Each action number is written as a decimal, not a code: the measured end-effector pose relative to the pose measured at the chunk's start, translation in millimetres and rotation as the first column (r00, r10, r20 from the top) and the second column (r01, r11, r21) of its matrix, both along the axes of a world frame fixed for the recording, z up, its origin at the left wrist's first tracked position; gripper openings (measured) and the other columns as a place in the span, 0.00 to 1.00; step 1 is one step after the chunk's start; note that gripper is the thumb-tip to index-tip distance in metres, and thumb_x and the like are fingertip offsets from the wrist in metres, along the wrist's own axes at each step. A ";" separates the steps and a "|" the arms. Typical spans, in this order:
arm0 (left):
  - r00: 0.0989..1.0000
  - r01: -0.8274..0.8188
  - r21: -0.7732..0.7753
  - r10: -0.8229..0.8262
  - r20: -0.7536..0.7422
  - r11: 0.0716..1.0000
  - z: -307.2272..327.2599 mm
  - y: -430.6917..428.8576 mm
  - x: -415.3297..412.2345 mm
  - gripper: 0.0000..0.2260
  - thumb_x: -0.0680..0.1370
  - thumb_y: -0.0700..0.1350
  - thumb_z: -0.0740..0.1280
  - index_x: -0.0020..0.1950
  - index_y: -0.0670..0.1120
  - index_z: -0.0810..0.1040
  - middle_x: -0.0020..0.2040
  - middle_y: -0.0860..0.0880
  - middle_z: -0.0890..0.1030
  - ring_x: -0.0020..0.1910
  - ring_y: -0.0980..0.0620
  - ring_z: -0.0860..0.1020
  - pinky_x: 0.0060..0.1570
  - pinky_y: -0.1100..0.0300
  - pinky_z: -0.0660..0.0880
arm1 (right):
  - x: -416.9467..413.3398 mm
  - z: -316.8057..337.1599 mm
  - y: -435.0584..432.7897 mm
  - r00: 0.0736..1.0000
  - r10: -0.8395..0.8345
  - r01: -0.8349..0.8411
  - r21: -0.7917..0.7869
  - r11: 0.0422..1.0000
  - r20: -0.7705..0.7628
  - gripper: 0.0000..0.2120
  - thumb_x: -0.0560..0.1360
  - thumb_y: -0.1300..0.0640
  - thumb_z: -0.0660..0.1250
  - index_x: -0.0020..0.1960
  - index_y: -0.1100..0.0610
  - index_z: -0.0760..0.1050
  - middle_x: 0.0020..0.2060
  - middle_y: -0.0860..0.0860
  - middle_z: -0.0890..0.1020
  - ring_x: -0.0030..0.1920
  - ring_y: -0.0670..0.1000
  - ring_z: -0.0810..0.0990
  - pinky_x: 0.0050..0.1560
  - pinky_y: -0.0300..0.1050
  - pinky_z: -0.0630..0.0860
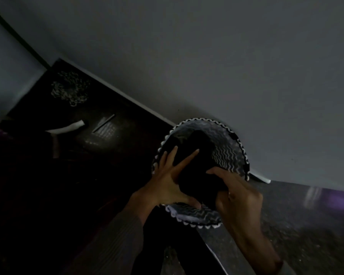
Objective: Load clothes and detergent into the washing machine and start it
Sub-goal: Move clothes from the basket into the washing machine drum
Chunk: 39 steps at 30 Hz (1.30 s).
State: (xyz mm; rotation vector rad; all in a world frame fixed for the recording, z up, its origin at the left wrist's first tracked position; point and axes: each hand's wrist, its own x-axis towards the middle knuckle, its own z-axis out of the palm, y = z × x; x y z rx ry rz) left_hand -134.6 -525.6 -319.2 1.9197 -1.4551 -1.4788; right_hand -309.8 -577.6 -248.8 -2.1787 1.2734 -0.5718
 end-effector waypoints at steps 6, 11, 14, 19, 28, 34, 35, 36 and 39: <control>0.985 -0.160 -0.329 0.174 0.013 0.931 34.2 1.5 -6.3 0.39 0.68 0.63 0.68 0.74 0.72 0.52 0.79 0.55 0.59 0.79 0.54 0.55 0.75 0.43 0.61 | 12.0 84.7 10.3 0.964 -0.141 0.150 -0.025 0.988 0.224 0.27 0.59 0.74 0.58 0.45 0.51 0.82 0.36 0.42 0.82 0.38 0.35 0.79 0.37 0.24 0.67; 0.976 -0.122 -0.401 0.183 0.117 0.908 95.6 -11.6 -19.4 0.47 0.62 0.76 0.69 0.77 0.69 0.53 0.78 0.58 0.61 0.79 0.53 0.57 0.72 0.30 0.55 | 8.2 141.0 -7.4 0.928 -0.212 0.210 0.039 0.977 0.305 0.29 0.64 0.77 0.61 0.47 0.45 0.80 0.39 0.29 0.81 0.40 0.35 0.81 0.38 0.27 0.73; 0.964 -0.109 -0.435 0.202 0.172 0.894 145.9 -17.7 -23.1 0.47 0.60 0.78 0.65 0.76 0.70 0.52 0.81 0.53 0.55 0.81 0.48 0.47 0.75 0.32 0.42 | 4.5 176.3 -16.6 0.904 -0.216 0.194 0.098 0.976 0.369 0.27 0.67 0.78 0.62 0.46 0.46 0.81 0.43 0.32 0.83 0.45 0.36 0.83 0.44 0.27 0.75; 0.973 -0.219 -0.504 0.225 -0.051 0.835 231.9 -13.7 -27.2 0.48 0.59 0.67 0.78 0.74 0.66 0.60 0.75 0.55 0.69 0.76 0.57 0.63 0.78 0.43 0.53 | -4.0 250.2 -21.4 0.869 -0.100 0.055 0.105 0.993 0.485 0.25 0.69 0.76 0.60 0.48 0.48 0.81 0.43 0.41 0.85 0.48 0.42 0.84 0.50 0.38 0.81; 0.856 -0.465 -0.469 0.517 -0.021 0.751 334.6 -31.0 -43.2 0.16 0.73 0.53 0.68 0.52 0.42 0.82 0.47 0.44 0.84 0.47 0.55 0.82 0.47 0.63 0.76 | -13.2 352.8 -18.7 0.658 0.047 -0.371 0.269 0.889 0.751 0.15 0.76 0.72 0.62 0.58 0.60 0.78 0.46 0.48 0.85 0.46 0.48 0.82 0.46 0.40 0.77; 0.717 -0.663 -0.534 0.649 -0.253 0.524 390.9 -14.3 -32.9 0.07 0.75 0.30 0.68 0.52 0.36 0.80 0.45 0.49 0.82 0.40 0.64 0.78 0.37 0.73 0.73 | -44.7 345.4 -11.1 0.779 0.085 -0.155 0.060 0.986 0.622 0.36 0.74 0.52 0.73 0.75 0.58 0.60 0.68 0.52 0.73 0.68 0.50 0.74 0.62 0.52 0.77; 0.681 -0.696 -0.553 0.667 -0.303 0.459 405.0 -12.2 -32.6 0.08 0.74 0.31 0.70 0.52 0.37 0.80 0.45 0.51 0.81 0.42 0.64 0.78 0.39 0.72 0.74 | -48.2 333.2 -7.4 0.804 0.035 -0.076 0.043 0.996 0.594 0.43 0.70 0.47 0.76 0.76 0.57 0.56 0.71 0.52 0.69 0.69 0.48 0.71 0.64 0.50 0.75; 0.651 -0.725 -0.564 0.660 -0.374 0.396 417.8 -10.3 -31.7 0.09 0.74 0.31 0.71 0.51 0.41 0.81 0.45 0.55 0.80 0.41 0.66 0.78 0.41 0.74 0.74 | -51.2 317.5 -4.3 0.829 -0.009 -0.025 0.052 0.998 0.559 0.50 0.66 0.43 0.78 0.77 0.56 0.53 0.73 0.51 0.66 0.70 0.47 0.69 0.65 0.50 0.74; 0.601 -0.783 -0.542 0.596 -0.533 0.305 461.7 -2.4 -28.3 0.18 0.74 0.33 0.73 0.48 0.57 0.75 0.44 0.65 0.78 0.42 0.73 0.78 0.43 0.76 0.74 | -49.4 267.3 2.4 0.919 -0.055 -0.034 0.217 0.976 0.391 0.63 0.56 0.35 0.80 0.79 0.52 0.48 0.76 0.49 0.60 0.72 0.48 0.65 0.69 0.47 0.69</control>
